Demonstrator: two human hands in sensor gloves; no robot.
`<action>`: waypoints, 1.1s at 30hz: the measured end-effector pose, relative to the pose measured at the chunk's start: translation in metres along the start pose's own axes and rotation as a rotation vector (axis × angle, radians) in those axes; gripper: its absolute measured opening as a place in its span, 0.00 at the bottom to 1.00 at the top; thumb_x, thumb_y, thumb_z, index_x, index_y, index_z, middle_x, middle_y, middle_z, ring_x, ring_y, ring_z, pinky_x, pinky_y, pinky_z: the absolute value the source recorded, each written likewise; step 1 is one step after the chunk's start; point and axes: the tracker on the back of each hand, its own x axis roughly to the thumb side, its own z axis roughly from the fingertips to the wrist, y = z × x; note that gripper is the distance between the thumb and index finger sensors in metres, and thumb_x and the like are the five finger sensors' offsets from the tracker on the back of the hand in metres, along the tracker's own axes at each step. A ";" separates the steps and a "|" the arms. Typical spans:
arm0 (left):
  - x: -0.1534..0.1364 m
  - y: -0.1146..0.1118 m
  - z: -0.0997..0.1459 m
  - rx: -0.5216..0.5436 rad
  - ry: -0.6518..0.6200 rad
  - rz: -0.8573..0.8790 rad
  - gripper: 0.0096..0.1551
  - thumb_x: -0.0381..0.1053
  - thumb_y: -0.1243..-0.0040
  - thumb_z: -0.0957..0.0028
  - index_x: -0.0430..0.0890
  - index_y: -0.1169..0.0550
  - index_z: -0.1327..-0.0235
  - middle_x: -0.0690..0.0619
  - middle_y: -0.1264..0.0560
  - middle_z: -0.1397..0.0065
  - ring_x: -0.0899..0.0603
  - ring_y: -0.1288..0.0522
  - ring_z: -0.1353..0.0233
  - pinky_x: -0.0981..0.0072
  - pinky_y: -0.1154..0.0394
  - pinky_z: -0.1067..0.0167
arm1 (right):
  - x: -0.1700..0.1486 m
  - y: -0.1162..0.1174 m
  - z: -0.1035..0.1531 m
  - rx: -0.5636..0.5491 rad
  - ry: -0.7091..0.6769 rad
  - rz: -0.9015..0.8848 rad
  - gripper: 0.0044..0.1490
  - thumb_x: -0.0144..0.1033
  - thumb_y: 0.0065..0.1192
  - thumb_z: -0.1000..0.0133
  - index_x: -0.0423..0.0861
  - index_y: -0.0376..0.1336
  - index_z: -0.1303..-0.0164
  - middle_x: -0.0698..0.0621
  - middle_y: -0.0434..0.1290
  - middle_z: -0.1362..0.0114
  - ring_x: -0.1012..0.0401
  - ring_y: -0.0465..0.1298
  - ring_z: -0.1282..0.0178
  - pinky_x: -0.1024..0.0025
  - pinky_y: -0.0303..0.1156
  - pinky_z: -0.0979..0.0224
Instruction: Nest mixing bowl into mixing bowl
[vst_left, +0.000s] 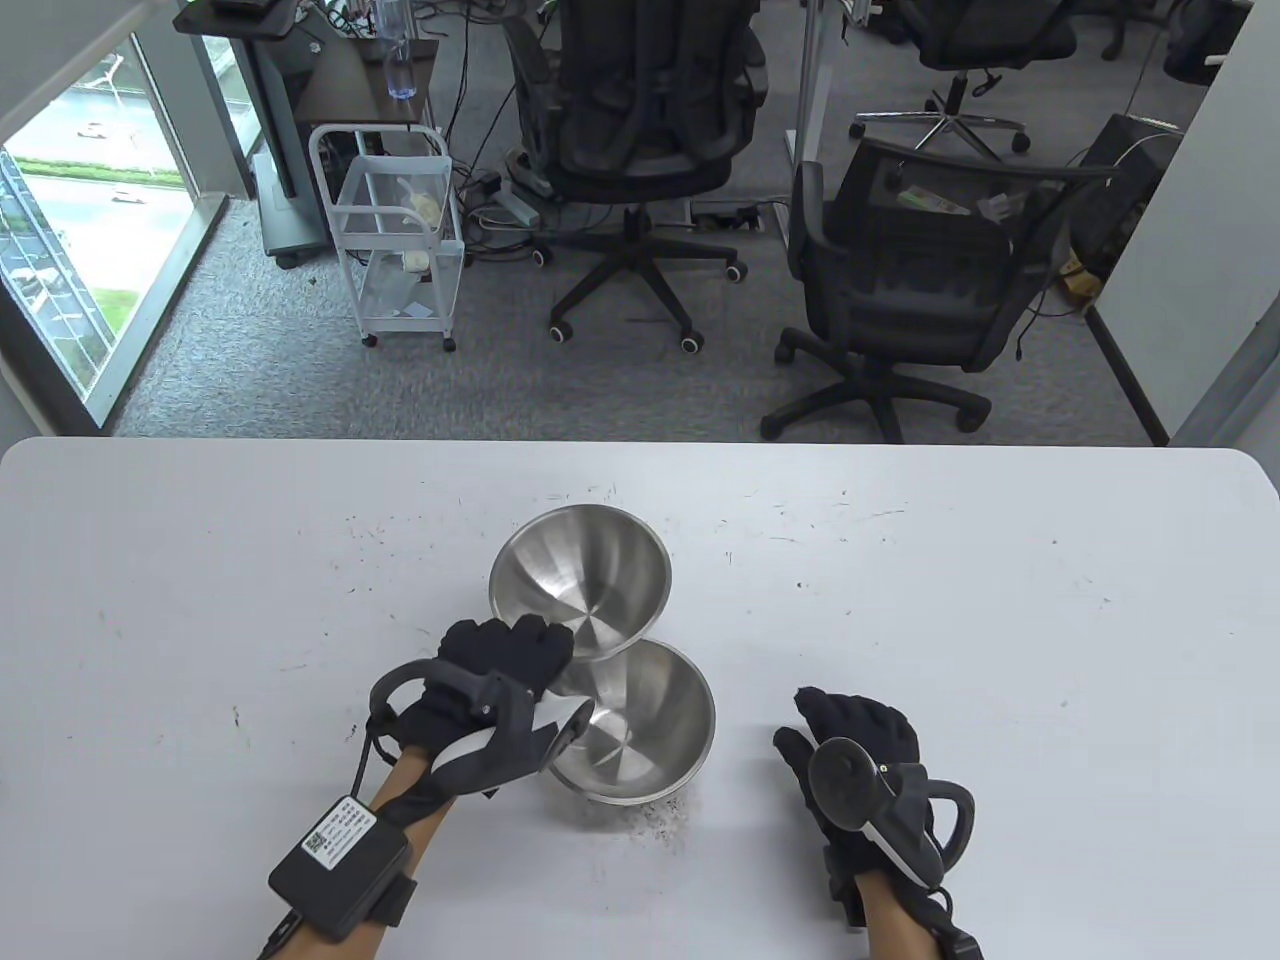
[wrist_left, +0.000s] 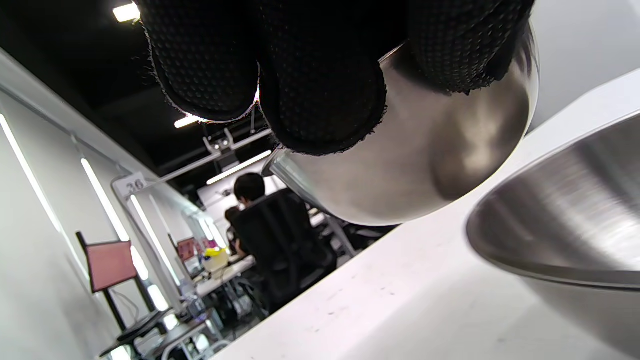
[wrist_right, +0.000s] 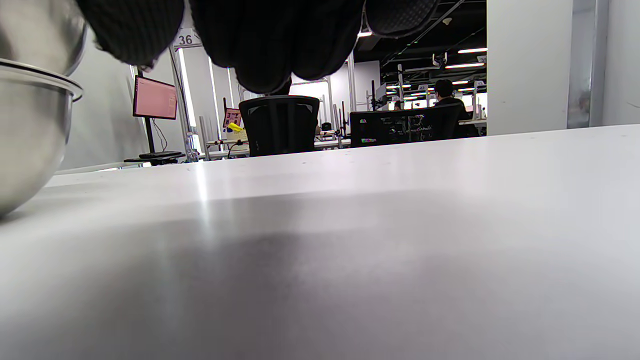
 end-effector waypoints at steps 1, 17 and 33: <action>0.004 0.005 0.008 0.006 -0.012 0.002 0.16 0.62 0.38 0.45 0.78 0.12 0.51 0.74 0.08 0.45 0.59 0.15 0.53 0.59 0.16 0.46 | 0.001 0.000 0.001 -0.001 -0.004 -0.002 0.35 0.60 0.65 0.53 0.58 0.68 0.36 0.58 0.79 0.33 0.56 0.76 0.30 0.48 0.65 0.24; 0.046 0.021 0.056 0.000 -0.098 0.050 0.16 0.62 0.39 0.45 0.77 0.12 0.50 0.72 0.08 0.44 0.59 0.15 0.54 0.59 0.16 0.46 | 0.007 0.002 0.001 0.008 -0.030 -0.012 0.35 0.60 0.65 0.53 0.59 0.68 0.36 0.59 0.79 0.33 0.56 0.76 0.30 0.48 0.65 0.23; 0.058 0.000 0.053 -0.076 -0.126 0.035 0.18 0.62 0.40 0.46 0.77 0.13 0.49 0.72 0.07 0.44 0.60 0.15 0.53 0.59 0.16 0.46 | 0.008 0.002 0.000 0.001 -0.037 -0.014 0.35 0.60 0.65 0.53 0.58 0.68 0.36 0.59 0.79 0.33 0.56 0.76 0.30 0.48 0.65 0.23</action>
